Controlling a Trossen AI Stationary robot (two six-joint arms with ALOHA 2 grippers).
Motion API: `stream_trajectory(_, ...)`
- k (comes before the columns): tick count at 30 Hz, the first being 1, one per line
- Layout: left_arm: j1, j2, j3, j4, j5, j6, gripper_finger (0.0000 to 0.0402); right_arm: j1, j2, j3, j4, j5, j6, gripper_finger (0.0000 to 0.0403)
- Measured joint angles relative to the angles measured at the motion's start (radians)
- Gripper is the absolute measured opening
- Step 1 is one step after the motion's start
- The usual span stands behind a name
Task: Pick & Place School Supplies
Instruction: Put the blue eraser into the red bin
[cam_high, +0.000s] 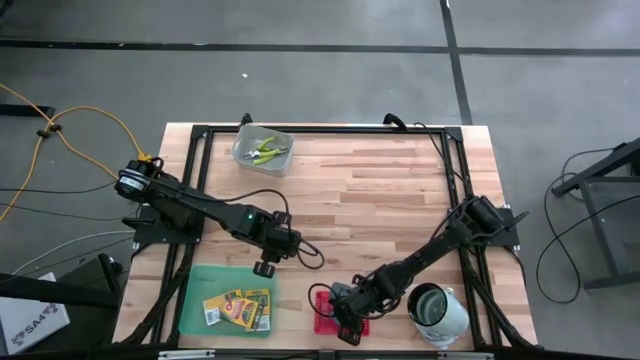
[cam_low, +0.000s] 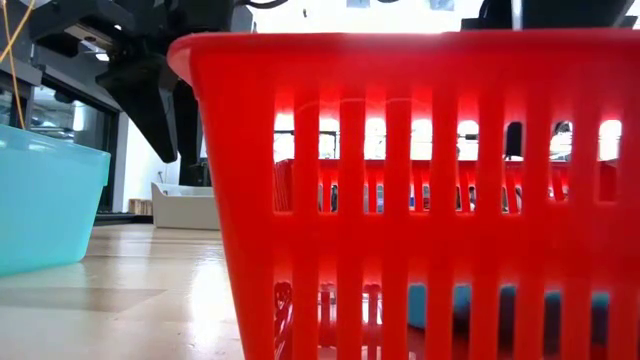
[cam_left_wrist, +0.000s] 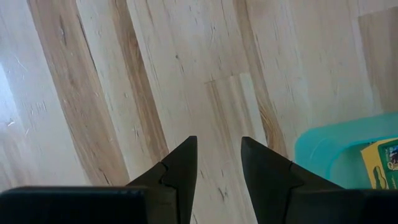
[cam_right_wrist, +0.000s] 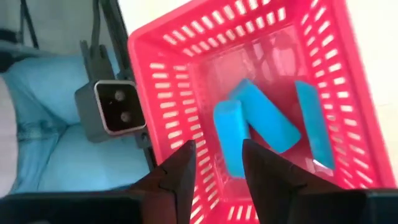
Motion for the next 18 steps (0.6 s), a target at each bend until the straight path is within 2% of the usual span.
stream_trajectory(10, 0.021, -0.057, 0.0, -0.019, -0.002, 0.032, 0.0117, -0.061, -0.034, 0.002, -0.018, -0.147, -0.049, 0.0099)
stream_trajectory(14, 0.042, -0.117, 0.0, -0.022, -0.004, 0.032, 0.0117, -0.07, -0.073, 0.002, -0.078, -0.149, -0.075, 0.009)
stream_trajectory(18, 0.059, -0.169, 0.0, -0.023, 0.0, 0.028, 0.0117, -0.079, -0.13, 0.0, -0.224, -0.086, -0.103, 0.0087)
